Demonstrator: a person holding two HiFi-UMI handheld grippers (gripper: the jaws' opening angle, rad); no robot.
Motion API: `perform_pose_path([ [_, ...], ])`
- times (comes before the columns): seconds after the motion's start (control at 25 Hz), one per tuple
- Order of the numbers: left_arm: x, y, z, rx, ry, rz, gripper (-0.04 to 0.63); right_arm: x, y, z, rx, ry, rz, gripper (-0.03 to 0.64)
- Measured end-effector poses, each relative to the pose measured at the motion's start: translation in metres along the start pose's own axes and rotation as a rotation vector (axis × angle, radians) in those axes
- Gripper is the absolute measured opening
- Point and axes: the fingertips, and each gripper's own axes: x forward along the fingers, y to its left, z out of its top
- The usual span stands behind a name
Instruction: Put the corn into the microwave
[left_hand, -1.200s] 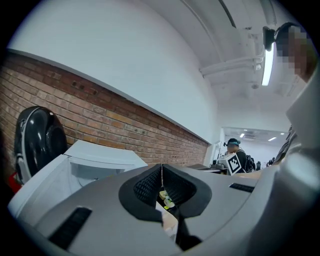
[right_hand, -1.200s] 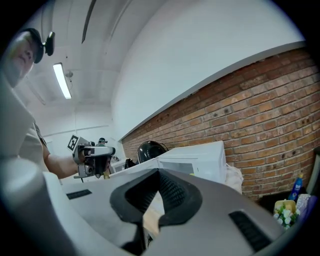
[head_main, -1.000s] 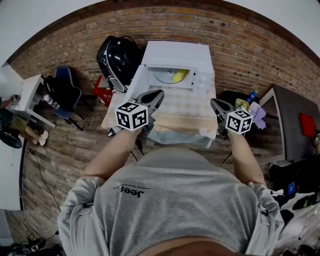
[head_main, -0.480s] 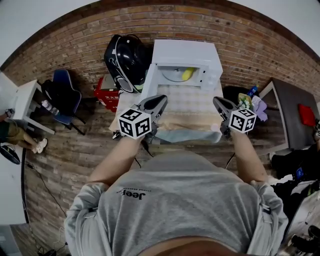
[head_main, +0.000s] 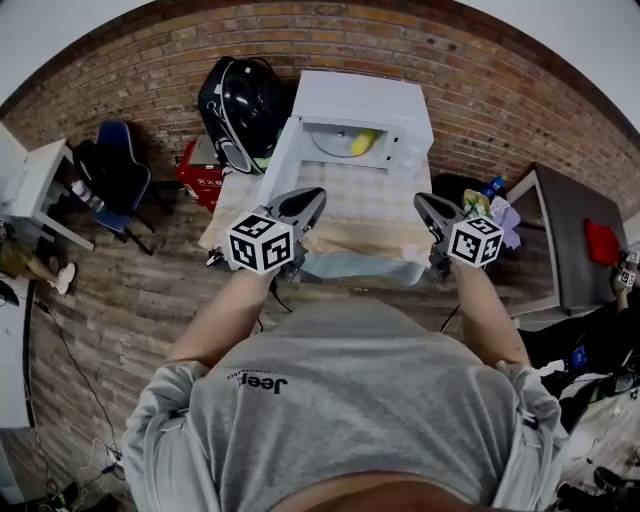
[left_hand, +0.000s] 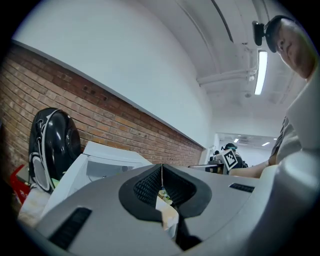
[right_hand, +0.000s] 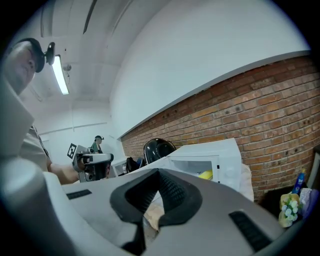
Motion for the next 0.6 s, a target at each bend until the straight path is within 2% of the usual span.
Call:
perform_pose_path([
  [0.24, 0.030, -0.038, -0.011, -0.014, -0.027, 0.054, 0.023, -0.032, -0.033, -0.003, -0.011, 0.024, 0.059, 0.018],
  [0.52, 0.048, -0.071, -0.017, 0.007, -0.030, 0.100, 0.023, -0.063, -0.063, -0.010, -0.004, 0.023, 0.081, 0.018],
  [0.6, 0.047, -0.073, -0.021, -0.008, -0.027, 0.111, 0.023, -0.068, -0.068, -0.016, 0.014, 0.015, 0.074, 0.018],
])
